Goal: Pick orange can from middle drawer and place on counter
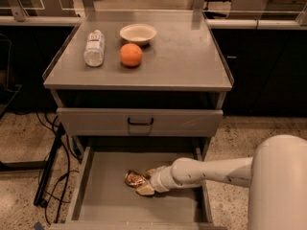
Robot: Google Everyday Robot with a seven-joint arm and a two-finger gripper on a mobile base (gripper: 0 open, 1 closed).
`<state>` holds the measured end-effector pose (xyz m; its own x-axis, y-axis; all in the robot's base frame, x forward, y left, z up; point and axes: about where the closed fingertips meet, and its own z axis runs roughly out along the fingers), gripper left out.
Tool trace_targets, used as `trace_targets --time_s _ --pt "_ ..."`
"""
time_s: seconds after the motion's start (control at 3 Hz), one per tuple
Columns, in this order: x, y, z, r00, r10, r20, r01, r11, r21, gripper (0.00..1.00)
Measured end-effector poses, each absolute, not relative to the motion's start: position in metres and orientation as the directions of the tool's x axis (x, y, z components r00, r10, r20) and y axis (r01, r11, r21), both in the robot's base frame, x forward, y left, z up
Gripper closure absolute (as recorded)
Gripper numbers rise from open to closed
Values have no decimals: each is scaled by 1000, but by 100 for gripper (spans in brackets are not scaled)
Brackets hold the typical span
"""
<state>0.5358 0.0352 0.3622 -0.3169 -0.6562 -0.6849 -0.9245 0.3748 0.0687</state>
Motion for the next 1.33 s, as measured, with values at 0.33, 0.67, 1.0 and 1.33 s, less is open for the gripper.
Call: trace_targets --time_s 0.33,0.67,1.0,1.33 --pt "536 35 362 -317 -656 -685 -925 375 69 89" --pt "536 35 362 -317 -656 -685 -925 375 69 100" --pt "534 35 367 -309 -648 -696 -929 362 76 100" --pt "539 24 390 -289 -630 -721 -935 348 70 100"
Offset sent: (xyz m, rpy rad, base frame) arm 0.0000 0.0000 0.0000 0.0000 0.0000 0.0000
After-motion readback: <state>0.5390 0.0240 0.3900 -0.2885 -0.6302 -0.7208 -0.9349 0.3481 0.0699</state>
